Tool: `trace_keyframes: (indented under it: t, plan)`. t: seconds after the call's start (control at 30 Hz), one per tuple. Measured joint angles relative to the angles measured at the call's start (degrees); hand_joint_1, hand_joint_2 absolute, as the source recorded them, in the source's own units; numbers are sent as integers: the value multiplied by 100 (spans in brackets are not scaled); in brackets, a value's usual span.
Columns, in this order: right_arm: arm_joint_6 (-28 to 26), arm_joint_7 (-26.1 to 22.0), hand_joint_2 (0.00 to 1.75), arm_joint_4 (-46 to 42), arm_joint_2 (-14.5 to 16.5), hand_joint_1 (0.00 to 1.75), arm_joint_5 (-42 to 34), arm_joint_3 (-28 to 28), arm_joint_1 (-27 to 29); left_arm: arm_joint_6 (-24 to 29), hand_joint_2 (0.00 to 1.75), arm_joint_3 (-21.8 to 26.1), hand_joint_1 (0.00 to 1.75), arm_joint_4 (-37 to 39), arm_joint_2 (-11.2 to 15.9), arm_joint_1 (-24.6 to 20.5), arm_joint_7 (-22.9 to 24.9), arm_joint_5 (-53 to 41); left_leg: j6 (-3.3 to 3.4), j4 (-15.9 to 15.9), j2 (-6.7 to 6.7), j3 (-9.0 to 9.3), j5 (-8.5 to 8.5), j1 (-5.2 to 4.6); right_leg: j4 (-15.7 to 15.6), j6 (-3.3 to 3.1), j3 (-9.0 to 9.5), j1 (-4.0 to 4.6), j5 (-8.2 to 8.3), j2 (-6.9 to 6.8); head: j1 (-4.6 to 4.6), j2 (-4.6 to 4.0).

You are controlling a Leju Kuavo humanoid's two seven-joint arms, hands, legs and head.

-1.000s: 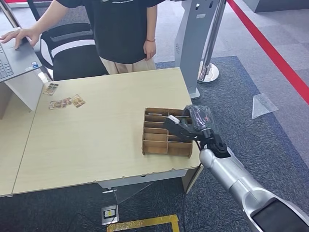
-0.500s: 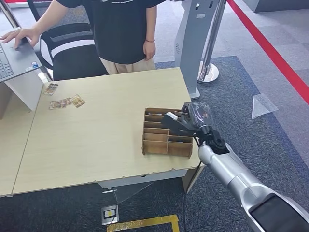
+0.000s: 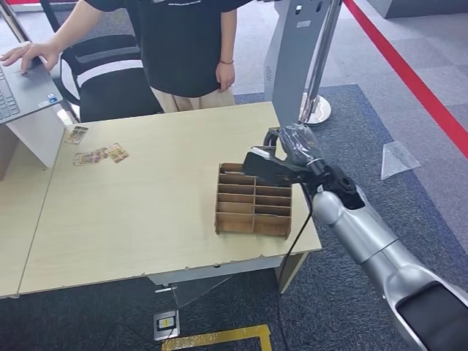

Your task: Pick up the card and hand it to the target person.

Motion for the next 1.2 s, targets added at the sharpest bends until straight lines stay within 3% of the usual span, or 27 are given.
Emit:
trace_keyframes:
  t: [0.3,0.6,0.93,1.2]
  plan:
    - [300,191,175,-974,-437,175,-374,-70,-479,2,175,0,0,0,10,17,-28,19,0,0,0,0,0,0,0,0,0,0,0,0,1,0]
    - [-640,586,175,-1075,-467,175,83,-72,-539,13,175,-2,0,0,-6,4,1,9,0,-2,-3,-4,0,1,1,0,2,1,0,-4,1,0]
    - [-2415,914,175,506,189,175,1328,259,-758,74,175,-4,0,0,-60,-28,103,-5,-1,-3,-5,-6,1,2,5,-1,1,1,-1,-6,1,0]
    - [-2599,1328,175,1739,641,175,2034,541,-1041,79,175,-5,0,0,-92,-30,150,-36,-1,-3,-6,-7,1,3,5,-1,1,2,-1,-7,0,0]
